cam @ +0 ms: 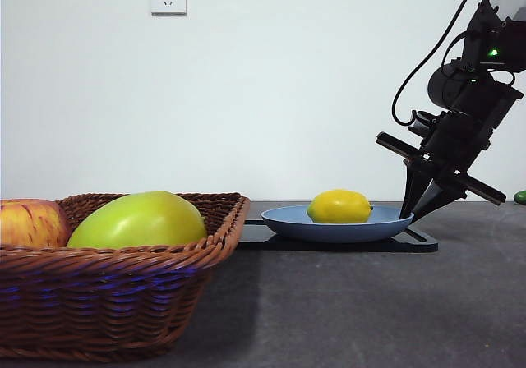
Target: Take the lemon from the basket,put the lemon in the plate,hand out the plate
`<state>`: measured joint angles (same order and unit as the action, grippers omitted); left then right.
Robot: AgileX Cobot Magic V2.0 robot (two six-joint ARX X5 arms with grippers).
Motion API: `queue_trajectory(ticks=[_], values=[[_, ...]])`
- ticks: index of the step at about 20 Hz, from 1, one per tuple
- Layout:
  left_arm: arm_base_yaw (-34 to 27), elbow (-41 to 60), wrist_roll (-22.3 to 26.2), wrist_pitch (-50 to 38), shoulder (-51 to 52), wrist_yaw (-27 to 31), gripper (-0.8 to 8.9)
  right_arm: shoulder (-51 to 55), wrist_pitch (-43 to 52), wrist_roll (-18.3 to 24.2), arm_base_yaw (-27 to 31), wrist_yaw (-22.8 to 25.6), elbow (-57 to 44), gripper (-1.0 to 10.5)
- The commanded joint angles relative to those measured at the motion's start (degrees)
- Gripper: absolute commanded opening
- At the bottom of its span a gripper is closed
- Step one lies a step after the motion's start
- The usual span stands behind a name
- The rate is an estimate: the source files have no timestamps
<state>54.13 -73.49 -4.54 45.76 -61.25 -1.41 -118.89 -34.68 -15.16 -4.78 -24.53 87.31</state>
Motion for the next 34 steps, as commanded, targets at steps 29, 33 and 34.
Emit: queue_trajectory(ticks=[29, 33, 34], values=[[-30.25, 7.28, 14.49, -5.95, -1.16, -3.06, 0.06, 53.44, -14.49, 8.59, -24.02, 38.60, -13.55, 0.0], [-34.07, 22.47, 7.21, -21.05, 5.99, -6.49, 0.06, 63.60, 4.02, 8.63, -28.46, 39.93, -31.08, 0.0], [-34.12, 26.58, 5.73, -25.20, 8.33, -6.40, 0.06, 66.07, 8.46, 8.68, -28.98, 39.93, -35.65, 0.0]])
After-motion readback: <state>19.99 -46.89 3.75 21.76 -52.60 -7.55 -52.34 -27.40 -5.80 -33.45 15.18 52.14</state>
